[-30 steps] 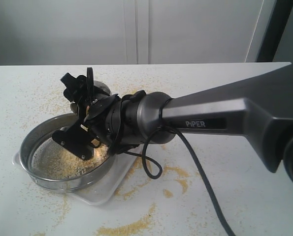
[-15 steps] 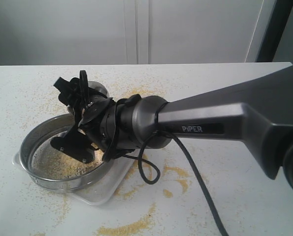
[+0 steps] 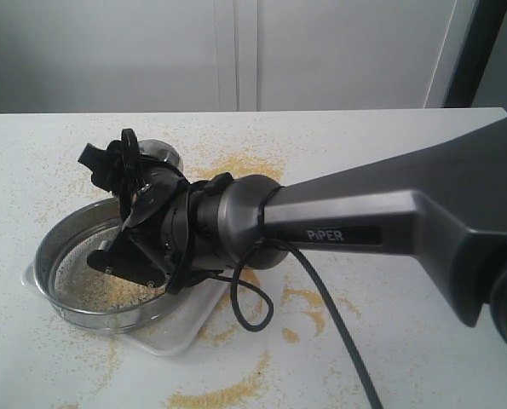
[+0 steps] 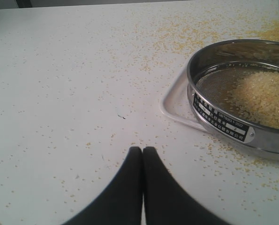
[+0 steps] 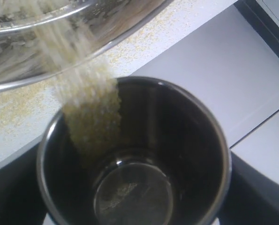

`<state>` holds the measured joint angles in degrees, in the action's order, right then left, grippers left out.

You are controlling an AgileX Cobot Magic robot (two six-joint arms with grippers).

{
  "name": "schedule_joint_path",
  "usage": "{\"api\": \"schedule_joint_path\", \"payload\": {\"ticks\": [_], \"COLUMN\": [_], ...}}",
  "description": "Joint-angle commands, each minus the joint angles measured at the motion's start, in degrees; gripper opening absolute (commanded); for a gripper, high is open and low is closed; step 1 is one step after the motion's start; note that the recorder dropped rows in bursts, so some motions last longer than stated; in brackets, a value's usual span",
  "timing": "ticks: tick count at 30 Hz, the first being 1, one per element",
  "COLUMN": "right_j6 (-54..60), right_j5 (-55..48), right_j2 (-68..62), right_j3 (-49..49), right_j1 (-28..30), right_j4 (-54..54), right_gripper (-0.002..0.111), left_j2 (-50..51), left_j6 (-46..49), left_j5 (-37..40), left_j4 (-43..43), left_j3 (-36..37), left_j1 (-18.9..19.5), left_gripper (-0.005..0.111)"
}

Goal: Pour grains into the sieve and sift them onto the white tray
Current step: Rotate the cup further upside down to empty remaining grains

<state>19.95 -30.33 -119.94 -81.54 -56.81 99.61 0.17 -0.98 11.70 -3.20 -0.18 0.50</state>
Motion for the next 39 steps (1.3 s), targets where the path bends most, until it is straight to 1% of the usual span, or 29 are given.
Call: {"api": "schedule_joint_path", "payload": {"ticks": [1,8,11,13,16,18,20,22,23,26,29,30,33,34,36,39], "right_j6": [3.5,9.7,10.0,9.8,9.8,13.5,10.3,5.6,5.8,7.5,-5.5,-6.9,-0.3,-2.1,-9.2,-10.8], "right_j5": [-0.8,-2.4,-2.4,-1.2,4.0,0.7,-1.9,-0.8,-0.6,-4.4,0.4,1.7,-5.5,-5.0,-1.0,-4.1], "right_j2": [0.4,0.4,0.5,0.5,0.1,0.1,0.2,0.3,0.3,0.9,1.0,0.8,0.7,0.8,0.8,1.0], "right_j3": [-0.5,-0.6,-0.7,-0.7,-0.1,-0.5,-1.7,-2.1,-2.1,-2.5,-2.9,-2.9,-3.7,-4.0,-4.0,-3.2], "right_j1": [-0.2,-0.4,-0.6,-0.7,-0.8,-1.1,-1.1,-1.1,-1.2,-1.4,-1.4,-1.5,-1.9,-1.9,-1.9,-2.2], "right_j4": [0.3,0.3,0.3,0.3,0.3,0.3,0.3,0.3,0.3,0.3,0.3,0.3,0.3,0.3,0.3,0.3], "right_gripper": [0.000,0.000,0.000,0.000,0.000,0.000,0.000,0.000,0.000,0.000,0.000,0.000,0.000,0.000,0.000,0.000], "left_j2": [-0.2,-0.2,-0.2,-0.2,-0.2,-0.2,-0.2,-0.2,-0.2,-0.2,-0.2,-0.2,-0.2,-0.2,-0.2,-0.2], "left_j6": [-0.3,-0.3,-0.3,-0.3,-0.3,-0.3,-0.3,-0.3,-0.3,-0.3,-0.3,-0.3,-0.3,-0.3,-0.3,-0.3], "left_j5": [-0.1,-0.1,-0.1,-0.1,-0.1,-0.1,-0.1,-0.1,-0.1,-0.1,-0.1,-0.1,-0.1,-0.1,-0.1,-0.1], "left_j4": [-0.2,-0.2,-0.2,-0.2,-0.2,-0.2,-0.2,-0.2,-0.2,-0.2,-0.2,-0.2,-0.2,-0.2,-0.2,-0.2], "left_j3": [0.2,0.2,0.2,0.2,0.2,0.2,0.2,0.2,0.2,0.2,0.2,0.2,0.2,0.2,0.2,0.2], "left_j1": [0.0,0.0,0.0,0.0,0.0,0.0,0.0,0.0,0.0,0.0,0.0,0.0,0.0,0.0,0.0,0.0], "left_gripper": [0.000,0.000,0.000,0.000,0.000,0.000,0.000,0.000,0.000,0.000,0.000,0.000,0.000,0.000,0.000,0.000]}}
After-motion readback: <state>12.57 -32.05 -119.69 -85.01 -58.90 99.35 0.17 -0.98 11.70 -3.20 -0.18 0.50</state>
